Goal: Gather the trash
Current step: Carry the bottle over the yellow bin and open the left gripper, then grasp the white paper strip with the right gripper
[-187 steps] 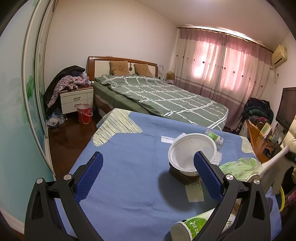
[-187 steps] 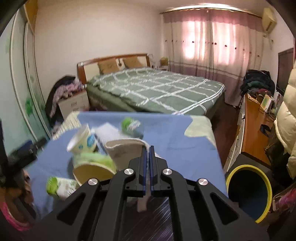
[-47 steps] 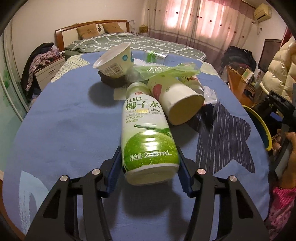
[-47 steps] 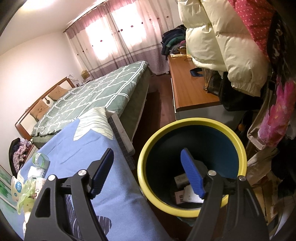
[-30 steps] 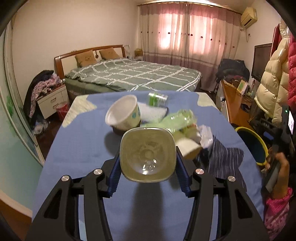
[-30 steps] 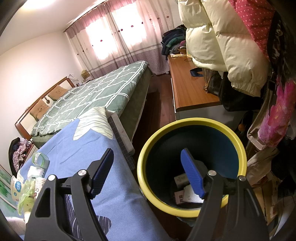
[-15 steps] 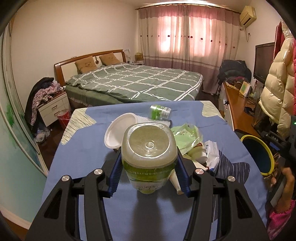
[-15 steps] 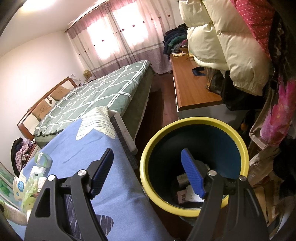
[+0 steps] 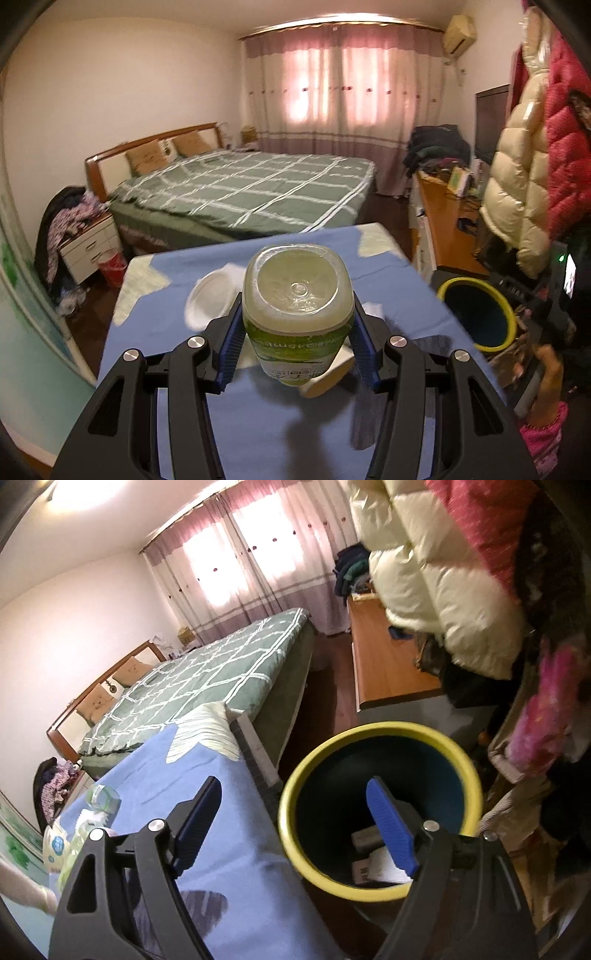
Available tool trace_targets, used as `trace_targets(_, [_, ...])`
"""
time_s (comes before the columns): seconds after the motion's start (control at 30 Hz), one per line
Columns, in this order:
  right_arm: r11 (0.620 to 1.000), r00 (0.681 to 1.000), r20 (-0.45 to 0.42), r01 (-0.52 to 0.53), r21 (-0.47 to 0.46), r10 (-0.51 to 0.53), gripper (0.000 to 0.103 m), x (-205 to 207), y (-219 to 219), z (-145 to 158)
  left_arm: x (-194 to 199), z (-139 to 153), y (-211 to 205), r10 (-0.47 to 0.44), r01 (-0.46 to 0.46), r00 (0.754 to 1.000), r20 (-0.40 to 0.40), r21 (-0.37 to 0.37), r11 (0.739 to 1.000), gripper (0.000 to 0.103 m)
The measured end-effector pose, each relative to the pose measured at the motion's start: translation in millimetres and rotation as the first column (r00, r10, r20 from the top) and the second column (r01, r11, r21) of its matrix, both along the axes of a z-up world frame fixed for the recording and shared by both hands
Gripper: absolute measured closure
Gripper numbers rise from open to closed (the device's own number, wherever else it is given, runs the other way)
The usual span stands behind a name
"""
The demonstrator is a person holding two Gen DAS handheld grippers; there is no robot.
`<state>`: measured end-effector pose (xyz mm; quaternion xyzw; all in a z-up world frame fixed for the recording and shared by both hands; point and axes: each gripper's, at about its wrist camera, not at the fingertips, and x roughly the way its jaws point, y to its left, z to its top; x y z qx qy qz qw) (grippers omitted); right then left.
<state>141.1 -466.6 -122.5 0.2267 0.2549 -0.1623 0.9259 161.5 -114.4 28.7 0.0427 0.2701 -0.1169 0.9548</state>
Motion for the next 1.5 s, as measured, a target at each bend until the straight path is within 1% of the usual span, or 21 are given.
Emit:
trace_targets(0.1, [0.999,1.000,0.001,0.031,-0.040,-0.031,0.025,-21,-8,1,1,9,-28,-0.075,0.075,0.997,0.003,-0.014,0.997,0.051])
trace_targets(0.2, [0.996,0.998,0.000,0.060,-0.062,-0.060,0.025,-45,-20,1,6,11,-66,-0.171,0.171,0.985,-0.014,-0.034,0.985,0.051])
trace_targets(0.3, [0.993,0.996,-0.004,0.083,-0.090,-0.084,0.025,-63,-28,1,14,8,-112,-0.257,0.256,0.966,-0.031,-0.045,0.966,0.051])
trace_targets(0.43, [0.989,0.995,-0.006,0.103,-0.108,-0.104,0.024,-81,-37,2,25,-2,-177,-0.367,0.362,0.929,-0.059,-0.074,0.929,0.051])
trace_targets(0.53, [0.986,0.992,-0.007,0.122,-0.117,-0.124,0.024,-94,-45,2,33,-13,-220,-0.408,0.403,0.911,-0.065,-0.078,0.912,0.051])
trace_targets(0.6, [0.984,0.991,-0.010,0.130,-0.119,-0.132,0.024,-100,-48,0,40,-23,-246,-0.424,0.418,0.902,-0.078,-0.079,0.905,0.051])
trace_targets(0.7, [0.984,0.990,-0.026,0.134,-0.116,-0.137,0.023,-102,-52,-4,53,-43,-283,-0.458,0.450,0.880,-0.124,-0.090,0.888,0.051])
trace_targets(0.77, [0.985,0.989,-0.038,0.138,-0.104,-0.142,0.023,-102,-57,-9,59,-57,-302,-0.471,0.463,0.868,-0.156,-0.086,0.882,0.051])
trace_targets(0.83, [0.986,0.988,-0.043,0.142,-0.089,-0.146,0.023,-102,-61,-13,65,-71,-319,-0.475,0.469,0.862,-0.176,-0.075,0.880,0.051])
trace_targets(0.93, [0.986,0.988,-0.047,0.144,-0.083,-0.148,0.023,-101,-63,-16,72,-88,-331,-0.470,0.466,0.859,-0.202,-0.069,0.882,0.051])
trace_targets(0.97, [0.986,0.988,-0.047,0.144,-0.081,-0.148,0.023,-101,-63,-17,75,-90,-333,-0.468,0.463,0.859,-0.206,-0.074,0.883,0.040])
trace_targets(1.0, [0.986,0.988,-0.047,0.144,-0.081,-0.148,0.023,-101,-64,-17,76,-91,-333,-0.460,0.455,0.864,-0.203,-0.078,0.887,0.029])
trace_targets(1.03, [0.987,0.988,-0.047,0.142,-0.080,-0.146,0.023,-101,-64,-17,75,-90,-330,-0.454,0.448,0.870,-0.191,-0.080,0.891,0.027])
trace_targets(1.17, [0.989,0.990,-0.052,0.130,-0.071,-0.134,0.023,-98,-62,-20,68,-73,-307,-0.438,0.431,0.887,-0.145,-0.078,0.899,0.027])
trace_targets(1.23, [0.991,0.991,-0.056,0.114,-0.068,-0.118,0.023,-95,-57,-23,63,-63,-289,-0.426,0.417,0.896,-0.129,-0.087,0.905,0.027])
trace_targets(1.3, [0.993,0.993,-0.061,0.096,-0.068,-0.100,0.023,-92,-51,-23,56,-53,-265,-0.404,0.396,0.909,-0.105,-0.095,0.914,0.022])
trace_targets(1.37, [0.995,0.995,-0.067,0.068,-0.072,-0.073,0.023,-86,-39,-24,50,-45,-237,-0.373,0.364,0.924,-0.084,-0.106,0.926,0.020])
trace_targets(1.5, [0.996,0.997,-0.076,0.003,-0.085,-0.009,0.023,-74,-13,-23,43,-34,-167,-0.271,0.264,0.961,-0.045,-0.123,0.957,0.019])
